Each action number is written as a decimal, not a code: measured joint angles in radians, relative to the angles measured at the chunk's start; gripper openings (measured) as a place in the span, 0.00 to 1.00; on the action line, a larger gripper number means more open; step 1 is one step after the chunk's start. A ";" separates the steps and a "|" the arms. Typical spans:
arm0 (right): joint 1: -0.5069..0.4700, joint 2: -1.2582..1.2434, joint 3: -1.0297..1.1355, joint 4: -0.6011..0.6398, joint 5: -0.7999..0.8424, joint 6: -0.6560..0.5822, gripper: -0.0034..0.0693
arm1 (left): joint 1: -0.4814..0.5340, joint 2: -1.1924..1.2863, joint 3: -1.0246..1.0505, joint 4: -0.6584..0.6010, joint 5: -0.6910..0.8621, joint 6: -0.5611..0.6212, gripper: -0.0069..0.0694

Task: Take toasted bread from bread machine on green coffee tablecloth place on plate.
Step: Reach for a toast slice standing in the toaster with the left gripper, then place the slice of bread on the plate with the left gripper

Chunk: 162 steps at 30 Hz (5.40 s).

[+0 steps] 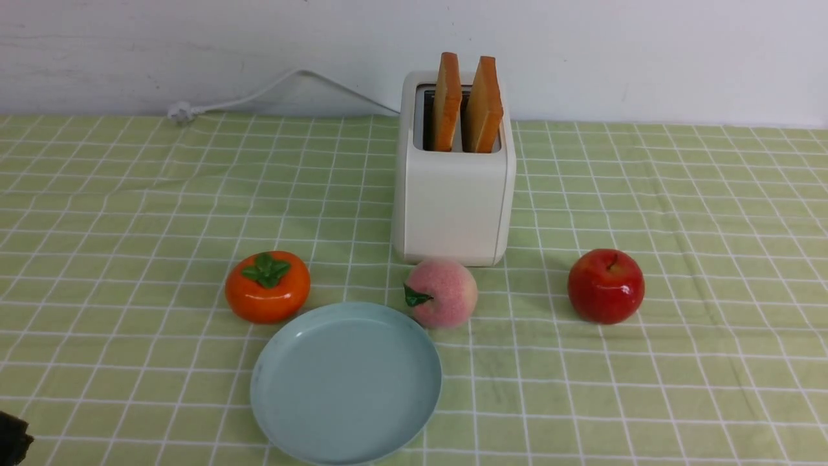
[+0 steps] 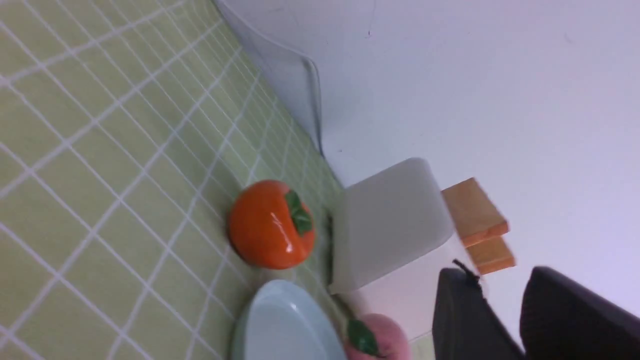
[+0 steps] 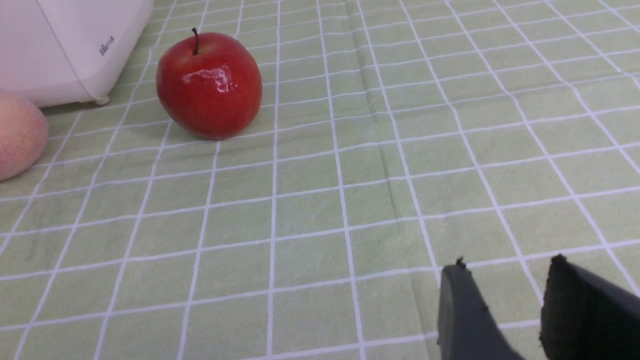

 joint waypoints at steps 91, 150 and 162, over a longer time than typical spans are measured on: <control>0.076 0.631 -0.999 0.617 0.669 -0.603 0.15 | -0.588 2.058 -1.567 0.024 -0.505 0.988 0.47; 0.076 0.631 -1.000 0.713 0.565 -0.633 0.02 | -0.588 1.665 -1.564 -0.037 -0.498 1.019 0.22; 0.077 0.613 -1.000 0.823 0.649 -0.707 0.02 | -0.621 1.095 -1.075 -0.861 -0.448 1.719 0.22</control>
